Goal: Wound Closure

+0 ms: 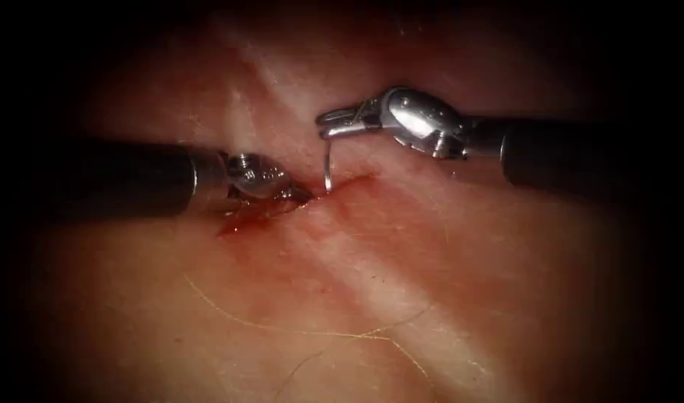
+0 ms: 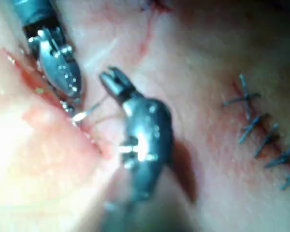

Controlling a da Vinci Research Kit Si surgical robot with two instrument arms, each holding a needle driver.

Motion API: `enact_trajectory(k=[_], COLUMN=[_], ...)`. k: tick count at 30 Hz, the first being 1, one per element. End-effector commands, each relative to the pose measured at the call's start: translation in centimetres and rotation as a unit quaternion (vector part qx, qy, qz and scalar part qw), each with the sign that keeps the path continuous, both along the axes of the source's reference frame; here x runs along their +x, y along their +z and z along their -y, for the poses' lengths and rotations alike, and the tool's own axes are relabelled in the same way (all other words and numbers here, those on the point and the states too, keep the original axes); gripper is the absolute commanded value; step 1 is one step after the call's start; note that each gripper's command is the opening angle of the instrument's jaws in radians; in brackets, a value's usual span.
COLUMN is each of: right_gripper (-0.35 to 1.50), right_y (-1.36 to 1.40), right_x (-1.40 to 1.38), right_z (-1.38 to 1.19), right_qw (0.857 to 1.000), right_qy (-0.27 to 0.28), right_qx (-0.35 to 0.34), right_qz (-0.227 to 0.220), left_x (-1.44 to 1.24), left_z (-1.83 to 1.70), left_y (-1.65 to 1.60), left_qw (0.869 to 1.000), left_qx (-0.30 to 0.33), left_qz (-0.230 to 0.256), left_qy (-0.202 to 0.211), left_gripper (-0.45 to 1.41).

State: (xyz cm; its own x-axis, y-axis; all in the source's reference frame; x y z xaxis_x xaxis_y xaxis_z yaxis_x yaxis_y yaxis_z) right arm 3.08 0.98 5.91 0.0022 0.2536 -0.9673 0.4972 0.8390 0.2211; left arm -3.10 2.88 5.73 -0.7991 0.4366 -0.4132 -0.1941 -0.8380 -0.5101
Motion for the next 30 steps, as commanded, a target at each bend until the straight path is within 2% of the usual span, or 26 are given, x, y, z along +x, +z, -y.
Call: enact_trajectory(k=[1,9,11,13,15,22,28,30], right_gripper=[-0.35,-0.35,-0.35,-0.35,-0.35,-0.35,-0.35,-0.35], right_y=[0.01,-0.01,-0.03,-0.04,-0.09,-0.12,-0.07,-0.05], right_x=[0.09,0.08,0.06,0.06,0.07,0.13,0.11,0.1], right_z=[-0.03,-0.01,0.05,0.07,0.11,0.04,-0.04,-0.05], right_qw=[1.0,0.999,0.996,0.995,0.994,0.991,0.984,0.981], right_qy=[-0.004,-0.049,-0.087,-0.095,-0.112,-0.12,-0.144,-0.16], right_qx=[-0.003,-0.018,-0.018,-0.015,0.003,0.052,0.081,0.087], right_qz=[0.0,0.006,0.002,0.003,0.008,0.036,0.061,0.069], left_x=[-0.05,-0.05,-0.05,-0.05,-0.06,-0.07,-0.1,-0.14], left_z=[-0.02,0.0,-0.01,-0.01,0.0,0.0,-0.05,-0.05], left_y=[0.06,0.03,0.02,0.02,-0.01,-0.08,-0.3,-0.46], left_qw=[1.0,1.0,1.0,1.0,1.0,1.0,1.0,1.0], left_qx=[0.0,0.0,0.001,0.001,0.004,0.005,-0.001,-0.004], left_qz=[0.001,0.001,0.001,0.001,0.0,0.001,0.001,0.002], left_qy=[0.0,0.0,0.0,0.0,-0.002,-0.001,0.002,0.008], left_gripper=[-0.45,-0.45,-0.45,-0.45,-0.45,-0.45,-0.45,-0.45])
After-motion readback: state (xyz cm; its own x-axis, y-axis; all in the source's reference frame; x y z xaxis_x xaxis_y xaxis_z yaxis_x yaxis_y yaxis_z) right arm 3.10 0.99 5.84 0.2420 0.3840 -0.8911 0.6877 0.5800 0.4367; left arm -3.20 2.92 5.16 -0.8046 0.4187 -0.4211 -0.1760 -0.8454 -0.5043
